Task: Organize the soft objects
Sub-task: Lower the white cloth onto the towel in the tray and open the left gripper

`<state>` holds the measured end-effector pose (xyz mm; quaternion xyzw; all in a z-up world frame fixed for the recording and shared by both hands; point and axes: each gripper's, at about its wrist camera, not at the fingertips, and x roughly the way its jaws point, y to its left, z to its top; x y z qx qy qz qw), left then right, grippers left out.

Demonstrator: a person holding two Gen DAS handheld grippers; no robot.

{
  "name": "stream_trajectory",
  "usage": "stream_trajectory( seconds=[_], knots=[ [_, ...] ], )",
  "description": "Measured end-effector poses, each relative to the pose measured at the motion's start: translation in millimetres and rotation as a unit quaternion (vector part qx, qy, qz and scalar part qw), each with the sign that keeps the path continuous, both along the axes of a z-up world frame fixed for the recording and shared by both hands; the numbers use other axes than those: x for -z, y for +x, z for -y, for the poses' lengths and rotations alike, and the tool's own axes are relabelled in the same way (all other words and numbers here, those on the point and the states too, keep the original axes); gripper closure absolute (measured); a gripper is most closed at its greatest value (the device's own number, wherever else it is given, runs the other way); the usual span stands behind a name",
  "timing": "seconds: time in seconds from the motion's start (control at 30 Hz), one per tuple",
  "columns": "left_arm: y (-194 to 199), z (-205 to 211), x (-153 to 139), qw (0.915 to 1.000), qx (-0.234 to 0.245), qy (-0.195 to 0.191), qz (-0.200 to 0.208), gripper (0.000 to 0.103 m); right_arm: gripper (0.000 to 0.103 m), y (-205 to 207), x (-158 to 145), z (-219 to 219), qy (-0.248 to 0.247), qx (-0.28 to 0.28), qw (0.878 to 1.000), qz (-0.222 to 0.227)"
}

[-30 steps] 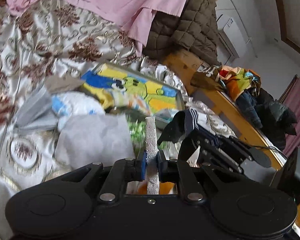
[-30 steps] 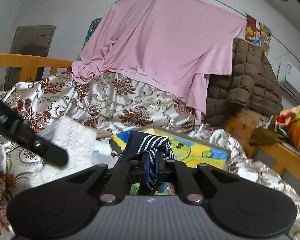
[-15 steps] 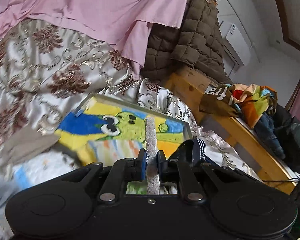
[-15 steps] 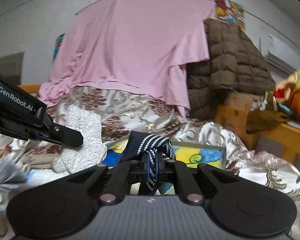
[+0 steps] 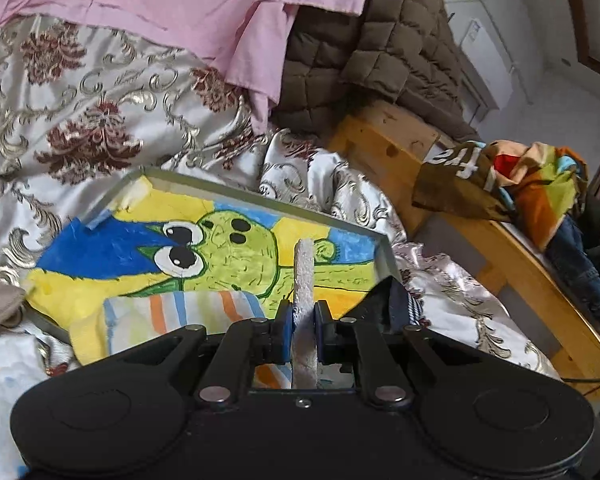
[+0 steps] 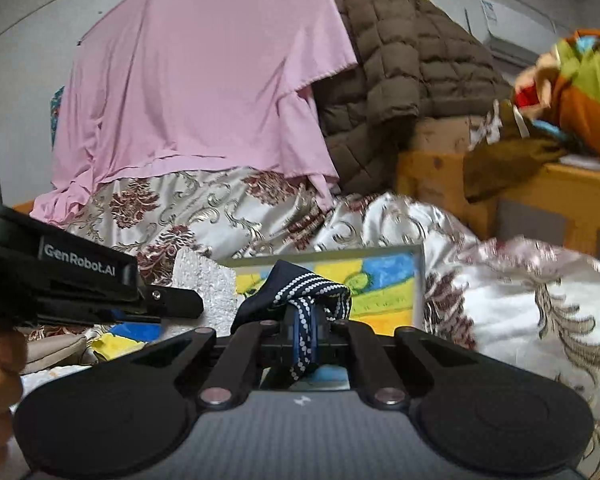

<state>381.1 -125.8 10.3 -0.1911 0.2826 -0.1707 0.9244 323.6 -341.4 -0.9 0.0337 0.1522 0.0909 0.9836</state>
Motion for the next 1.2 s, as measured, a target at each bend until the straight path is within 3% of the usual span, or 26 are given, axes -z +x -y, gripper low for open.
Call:
stream_trajectory(
  seconds=[0.53,0.63,0.7,0.73,0.87,1.03,1.2],
  knots=[
    [17,-1,29,0.9975,-0.047,0.026,-0.047,0.087,0.092,12,12,8,0.009,0.018,0.999,-0.042],
    [16,-3,30,0.9963,-0.059,0.034,-0.053,0.083,0.085,12,12,8,0.010,0.018,0.999,-0.043],
    [16,-5,30,0.9955,-0.063,0.037,-0.061,0.074,0.067,11,13,7,0.009,0.018,0.999,-0.043],
    [15,-5,30,0.9950,-0.066,0.040,-0.063,0.071,0.064,11,13,7,0.011,0.017,0.999,-0.044],
    [9,-8,29,0.9939,-0.078,0.050,-0.060,0.049,0.062,10,12,5,0.007,0.016,0.999,-0.045],
    [-1,-11,22,0.9935,-0.087,0.058,-0.046,0.034,0.055,9,11,6,0.008,0.017,0.999,-0.044],
    [-12,-15,14,0.9927,-0.092,0.071,-0.031,0.020,0.041,7,8,3,0.001,0.010,0.999,-0.049]
  ],
)
